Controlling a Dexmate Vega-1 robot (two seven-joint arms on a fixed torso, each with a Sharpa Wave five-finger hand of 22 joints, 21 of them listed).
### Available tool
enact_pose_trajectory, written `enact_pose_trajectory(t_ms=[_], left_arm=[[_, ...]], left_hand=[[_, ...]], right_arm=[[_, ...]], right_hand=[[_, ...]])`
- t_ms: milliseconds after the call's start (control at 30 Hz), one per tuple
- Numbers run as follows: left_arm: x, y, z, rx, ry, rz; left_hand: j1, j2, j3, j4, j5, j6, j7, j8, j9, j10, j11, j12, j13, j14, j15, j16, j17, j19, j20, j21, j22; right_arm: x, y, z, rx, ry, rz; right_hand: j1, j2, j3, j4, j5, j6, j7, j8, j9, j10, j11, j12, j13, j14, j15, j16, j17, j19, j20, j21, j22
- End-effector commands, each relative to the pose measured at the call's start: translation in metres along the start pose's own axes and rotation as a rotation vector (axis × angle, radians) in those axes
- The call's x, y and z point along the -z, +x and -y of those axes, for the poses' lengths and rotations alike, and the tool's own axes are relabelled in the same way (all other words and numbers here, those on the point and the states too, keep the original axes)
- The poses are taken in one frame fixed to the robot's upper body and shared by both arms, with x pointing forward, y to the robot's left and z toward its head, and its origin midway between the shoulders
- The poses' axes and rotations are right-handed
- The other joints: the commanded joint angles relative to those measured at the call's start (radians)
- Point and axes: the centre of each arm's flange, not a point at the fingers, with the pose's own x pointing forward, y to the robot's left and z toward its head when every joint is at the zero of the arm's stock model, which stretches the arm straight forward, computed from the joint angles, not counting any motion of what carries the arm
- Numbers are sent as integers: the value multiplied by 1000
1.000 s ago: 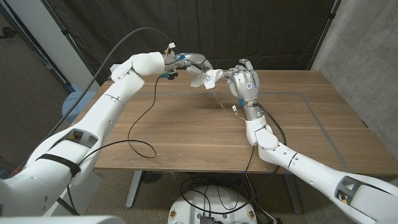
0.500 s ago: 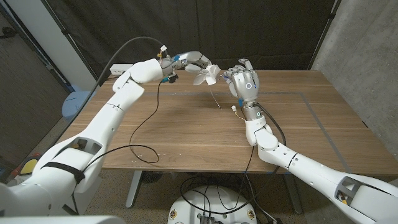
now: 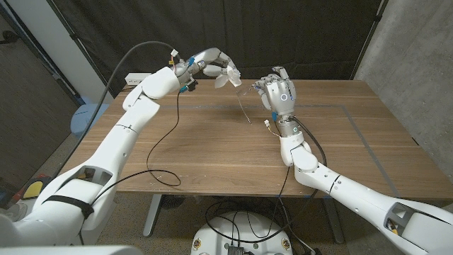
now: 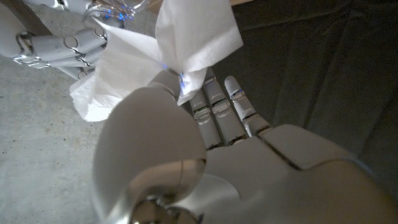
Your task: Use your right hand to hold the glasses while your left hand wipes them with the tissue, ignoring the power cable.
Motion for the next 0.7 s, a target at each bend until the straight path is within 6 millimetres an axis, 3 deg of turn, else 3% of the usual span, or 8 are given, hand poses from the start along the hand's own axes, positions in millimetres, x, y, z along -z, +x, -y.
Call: enact_pose_trajectory(t_ms=[33, 333, 700], left_arm=[[-6, -19, -18, -92, 223, -59], [-5, -18, -20, 96, 374, -165], [-4, -7, -9, 373, 492, -238]], left_hand=[[-20, 1, 3, 7, 1, 2, 21, -11, 2, 106, -92, 10, 8, 10, -126, -6, -6, 6, 5, 6, 2], [-19, -3, 7, 3, 2, -8, 61, -34, 5, 97, -85, 14, 18, 5, -126, -12, -19, -1, 12, 6, 1], [-21, 2, 14, 4, 4, -26, 53, -58, 9, 84, -81, 11, 23, -6, -125, -16, -33, -10, 16, 6, 1]], right_arm=[[8, 7, 6, -92, 43, -34], [15, 21, 12, -286, 85, -58], [22, 36, 15, -609, 163, -67]], right_hand=[[-5, 22, -12, 2, 6, 25, 19, 2, 1, 15, 1, 5, 7, 13, -112, -2, 3, -7, -126, 7, 2], [-6, 25, -19, 6, 9, 29, 27, -4, -6, 16, 3, 5, 10, 15, -112, -3, 6, -5, -120, 14, 2], [-4, 25, -26, 7, 10, 25, 33, -7, -2, 16, 3, 4, 13, 13, -112, -5, 8, -12, -117, 18, 3]])
